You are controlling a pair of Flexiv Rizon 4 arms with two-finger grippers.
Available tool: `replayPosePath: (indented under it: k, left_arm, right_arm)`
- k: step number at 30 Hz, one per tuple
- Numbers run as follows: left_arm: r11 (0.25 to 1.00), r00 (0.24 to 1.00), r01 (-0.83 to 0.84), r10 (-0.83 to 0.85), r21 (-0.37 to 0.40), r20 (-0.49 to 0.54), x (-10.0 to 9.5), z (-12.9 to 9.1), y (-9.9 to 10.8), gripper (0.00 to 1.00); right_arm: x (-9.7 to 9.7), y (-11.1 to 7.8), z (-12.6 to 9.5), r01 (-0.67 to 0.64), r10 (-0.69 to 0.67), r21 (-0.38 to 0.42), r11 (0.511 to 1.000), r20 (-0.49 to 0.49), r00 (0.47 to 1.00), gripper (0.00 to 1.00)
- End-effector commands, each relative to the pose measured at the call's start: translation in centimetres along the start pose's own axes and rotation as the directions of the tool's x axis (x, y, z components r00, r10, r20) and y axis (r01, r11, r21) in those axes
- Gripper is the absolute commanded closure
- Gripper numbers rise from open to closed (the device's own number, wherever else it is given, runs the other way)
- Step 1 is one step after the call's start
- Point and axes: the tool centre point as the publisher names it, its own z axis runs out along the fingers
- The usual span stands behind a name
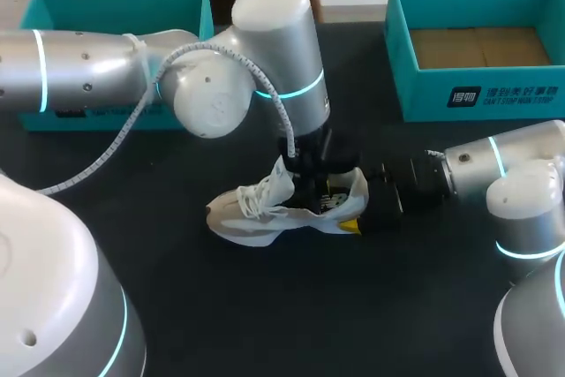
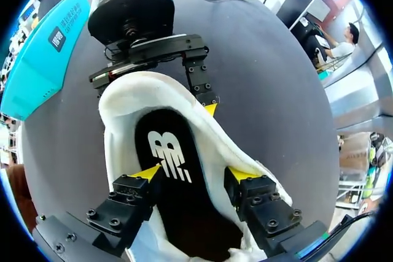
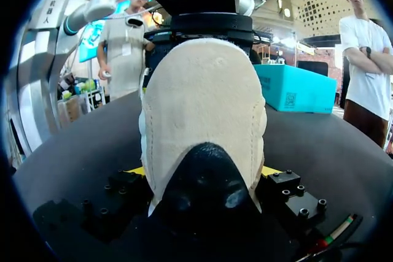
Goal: Take the shoe out of the shoebox, open the shoe tongue, remove and reinsert the insole, then place the shoe into the shoebox
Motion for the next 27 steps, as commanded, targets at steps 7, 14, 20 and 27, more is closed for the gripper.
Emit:
replayPosePath:
  k: [7,14,20,27]
  left_arm:
    - [1.000,1.000,-0.009,0.009,0.013,0.014,-0.4,2.5,-0.1,0.57]
    - [1.000,0.998,-0.015,0.016,-0.021,0.054,-0.4,4.2,0.0,0.63]
    - [0.999,0.998,0.027,-0.026,-0.026,0.055,-0.7,3.4,0.6,1.00]
    - [0.998,0.997,0.056,-0.055,-0.019,0.062,-1.0,1.2,1.3,1.00]
  right_arm:
    - [-0.2,-0.3,0.5,-0.001,0.001,0.003,1.000,0.003,1.000,1.00]
    - [-0.2,-0.3,0.5,-0.001,0.001,0.003,1.000,0.003,1.000,1.00]
    - [-0.2,-0.3,0.5,-0.001,0.001,0.003,1.000,0.003,1.000,1.00]
    - [-0.2,-0.3,0.5,-0.001,0.001,0.003,1.000,0.003,1.000,1.00]
